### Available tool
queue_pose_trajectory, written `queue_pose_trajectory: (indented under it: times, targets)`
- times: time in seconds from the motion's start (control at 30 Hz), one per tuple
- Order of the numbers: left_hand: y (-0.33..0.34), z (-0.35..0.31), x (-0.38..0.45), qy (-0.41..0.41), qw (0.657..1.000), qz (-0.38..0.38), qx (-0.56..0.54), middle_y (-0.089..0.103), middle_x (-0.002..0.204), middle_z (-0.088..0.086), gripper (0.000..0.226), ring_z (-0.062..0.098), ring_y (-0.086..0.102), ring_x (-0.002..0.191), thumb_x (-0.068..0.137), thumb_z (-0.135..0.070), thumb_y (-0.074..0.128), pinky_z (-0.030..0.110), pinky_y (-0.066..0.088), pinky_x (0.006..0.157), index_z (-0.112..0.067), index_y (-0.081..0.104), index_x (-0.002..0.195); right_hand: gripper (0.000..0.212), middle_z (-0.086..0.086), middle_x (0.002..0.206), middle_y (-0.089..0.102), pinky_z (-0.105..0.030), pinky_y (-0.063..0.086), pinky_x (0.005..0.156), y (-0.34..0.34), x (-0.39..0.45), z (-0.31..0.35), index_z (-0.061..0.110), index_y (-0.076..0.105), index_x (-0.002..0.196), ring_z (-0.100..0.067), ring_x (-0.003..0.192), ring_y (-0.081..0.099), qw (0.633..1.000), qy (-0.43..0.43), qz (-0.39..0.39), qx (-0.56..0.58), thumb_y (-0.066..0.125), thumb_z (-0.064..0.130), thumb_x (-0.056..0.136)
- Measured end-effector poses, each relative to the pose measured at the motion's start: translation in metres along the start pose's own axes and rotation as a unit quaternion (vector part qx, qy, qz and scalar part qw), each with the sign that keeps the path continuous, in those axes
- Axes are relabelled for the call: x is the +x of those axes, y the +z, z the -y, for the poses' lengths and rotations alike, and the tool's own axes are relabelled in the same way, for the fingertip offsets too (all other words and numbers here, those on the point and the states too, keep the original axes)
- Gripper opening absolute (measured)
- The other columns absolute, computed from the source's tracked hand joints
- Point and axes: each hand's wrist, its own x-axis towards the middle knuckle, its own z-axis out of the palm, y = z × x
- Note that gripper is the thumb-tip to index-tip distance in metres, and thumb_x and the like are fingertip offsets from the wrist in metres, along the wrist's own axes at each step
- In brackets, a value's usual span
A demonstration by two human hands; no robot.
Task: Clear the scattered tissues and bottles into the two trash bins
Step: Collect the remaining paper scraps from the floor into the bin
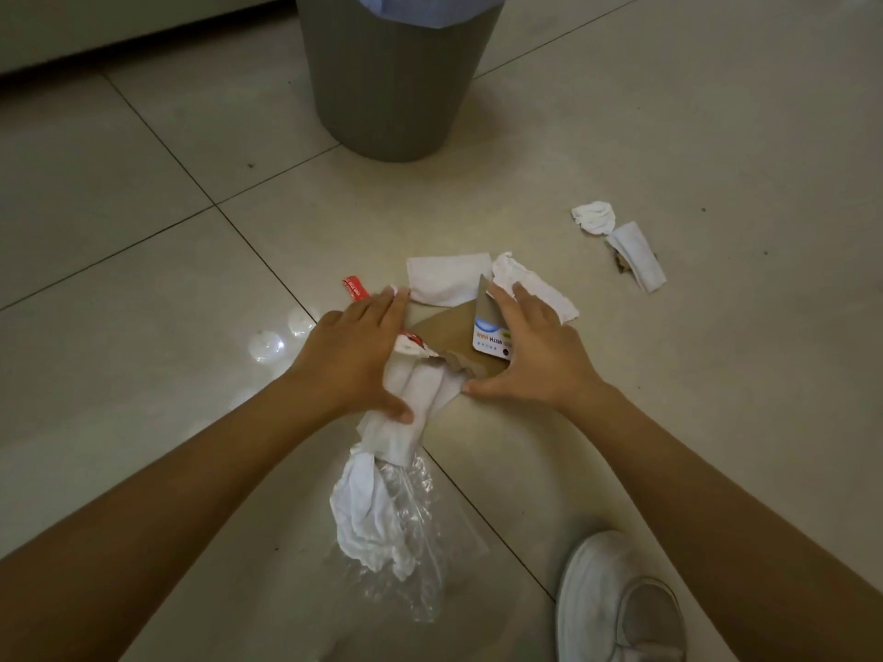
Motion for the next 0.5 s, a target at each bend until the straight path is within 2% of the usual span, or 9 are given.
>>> queue_pose_trajectory:
  times: [0.07,0.1,0.17,0.23,0.3,0.37,0.43,0.5]
  targets:
    - [0.004,0.001,-0.005,-0.003,0.999,-0.033,0.014,0.013,0.159,0.004,0.123,0.023,0.022,0.143,0.063,-0.066,0.073,0.037,0.026,0.111,-0.015,0.004,0.152,0.108,-0.007,0.157,0.014,-0.05,0.033,0.107,0.004,-0.002,0.006,0.031,0.012,0.149,-0.029,0.142,0.02,0.999,-0.016,-0.031,-0.002,0.071,0.06,0.063]
    - [0.006,0.002,-0.006,-0.001,0.998,-0.068,0.015,0.025,0.156,0.004,0.111,0.023,0.033,0.138,0.067,-0.061,0.073,0.036,0.031,0.107,-0.016,0.016,0.151,0.101,-0.008,0.156,0.018,-0.047,0.037,0.103,0.004,-0.003,0.008,0.028,0.017,0.149,-0.03,0.14,0.024,0.998,-0.029,-0.048,-0.009,0.07,0.054,0.067]
    - [0.01,0.004,-0.008,0.019,0.99,-0.141,0.017,0.055,0.136,0.004,0.084,0.025,0.057,0.116,0.069,-0.05,0.076,0.035,0.041,0.091,-0.017,0.045,0.139,0.09,-0.011,0.154,0.023,-0.045,0.042,0.094,0.007,-0.006,0.013,0.025,0.022,0.148,-0.034,0.135,0.031,0.995,-0.053,-0.072,-0.036,0.067,0.044,0.073]
    - [0.015,0.008,-0.008,0.042,0.981,-0.191,0.014,0.071,0.107,0.005,0.058,0.028,0.068,0.086,0.065,-0.036,0.082,0.034,0.046,0.073,-0.014,0.064,0.116,0.083,-0.015,0.152,0.028,-0.046,0.048,0.084,0.012,-0.01,0.018,0.021,0.028,0.147,-0.039,0.131,0.036,0.991,-0.074,-0.09,-0.06,0.067,0.035,0.076]
    - [0.021,0.01,-0.009,0.055,0.972,-0.228,0.016,0.074,0.09,0.005,0.039,0.028,0.069,0.07,0.068,-0.024,0.08,0.033,0.049,0.062,-0.013,0.069,0.104,0.08,-0.022,0.144,0.04,-0.044,0.052,0.068,0.016,-0.013,0.022,0.015,0.04,0.141,-0.043,0.12,0.049,0.985,-0.098,-0.112,-0.082,0.075,0.025,0.07]
    - [0.026,0.011,-0.011,0.066,0.966,-0.249,0.019,0.073,0.081,0.005,0.033,0.027,0.067,0.061,0.068,-0.013,0.077,0.031,0.048,0.057,-0.012,0.07,0.1,0.086,-0.025,0.132,0.052,-0.039,0.053,0.054,0.017,-0.013,0.022,0.013,0.047,0.133,-0.044,0.105,0.059,0.981,-0.108,-0.129,-0.098,0.083,0.015,0.056]
    - [0.03,0.011,-0.012,0.074,0.965,-0.253,0.018,0.072,0.077,0.003,0.034,0.027,0.065,0.057,0.066,-0.01,0.078,0.029,0.048,0.053,-0.013,0.071,0.099,0.091,-0.023,0.124,0.059,-0.037,0.052,0.049,0.015,-0.013,0.022,0.015,0.046,0.131,-0.042,0.096,0.064,0.976,-0.115,-0.149,-0.111,0.085,0.008,0.049]
    - [0.029,0.011,-0.013,0.086,0.965,-0.246,0.026,0.069,0.07,0.001,0.034,0.024,0.061,0.051,0.062,-0.013,0.083,0.027,0.046,0.048,-0.014,0.07,0.094,0.086,-0.021,0.118,0.063,-0.035,0.053,0.048,0.008,-0.013,0.022,0.012,0.054,0.129,-0.039,0.089,0.067,0.966,-0.127,-0.197,-0.107,0.086,0.003,0.049]
